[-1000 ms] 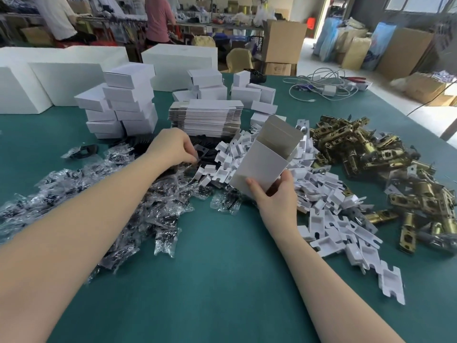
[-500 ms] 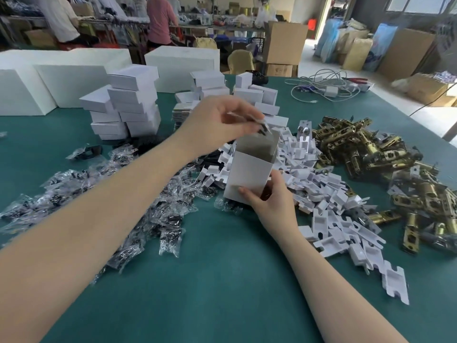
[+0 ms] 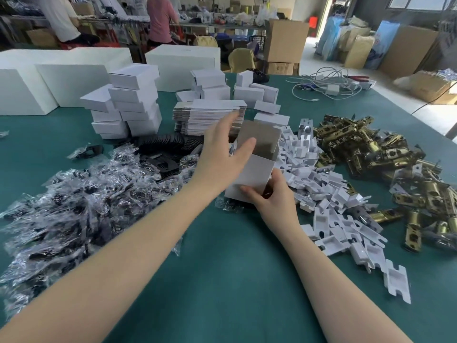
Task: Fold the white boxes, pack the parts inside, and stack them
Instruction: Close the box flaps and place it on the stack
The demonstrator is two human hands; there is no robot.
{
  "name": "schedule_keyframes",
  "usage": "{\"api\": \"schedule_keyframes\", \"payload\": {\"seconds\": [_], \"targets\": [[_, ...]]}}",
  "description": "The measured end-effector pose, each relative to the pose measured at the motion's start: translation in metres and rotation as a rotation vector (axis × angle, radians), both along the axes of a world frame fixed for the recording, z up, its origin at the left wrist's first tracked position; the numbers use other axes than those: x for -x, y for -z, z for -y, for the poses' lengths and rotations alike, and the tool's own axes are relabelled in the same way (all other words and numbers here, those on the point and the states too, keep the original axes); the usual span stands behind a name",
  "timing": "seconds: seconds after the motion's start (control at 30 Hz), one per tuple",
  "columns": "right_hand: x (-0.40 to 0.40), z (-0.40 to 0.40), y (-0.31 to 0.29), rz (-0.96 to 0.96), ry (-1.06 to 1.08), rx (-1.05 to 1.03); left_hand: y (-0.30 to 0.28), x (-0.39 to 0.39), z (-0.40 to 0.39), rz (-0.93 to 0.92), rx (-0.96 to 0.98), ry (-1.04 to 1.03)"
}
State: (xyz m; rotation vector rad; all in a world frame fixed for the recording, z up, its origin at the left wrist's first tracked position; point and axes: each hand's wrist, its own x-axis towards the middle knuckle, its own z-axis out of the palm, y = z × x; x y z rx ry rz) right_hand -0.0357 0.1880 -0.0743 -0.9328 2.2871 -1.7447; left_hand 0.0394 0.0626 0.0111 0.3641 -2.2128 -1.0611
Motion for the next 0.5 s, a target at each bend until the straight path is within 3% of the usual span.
{"api": "schedule_keyframes", "payload": {"seconds": [0.07,0.13,0.3,0.5], "targets": [[0.0,0.0,0.0,-0.017,-0.009,0.009,0.018,0.003,-0.014,-0.08,-0.316,-0.012],[0.0,0.002,0.0,-0.039,-0.009,0.006,0.033,0.007,-0.021,-0.198,-0.4,-0.062],[-0.003,0.002,0.0,-0.122,0.023,0.04,0.052,0.008,-0.025,-0.436,-0.354,-0.147],[-0.005,0.002,-0.013,-0.185,0.066,0.221,0.064,0.005,-0.021,-0.442,-0.173,-0.118]]}}
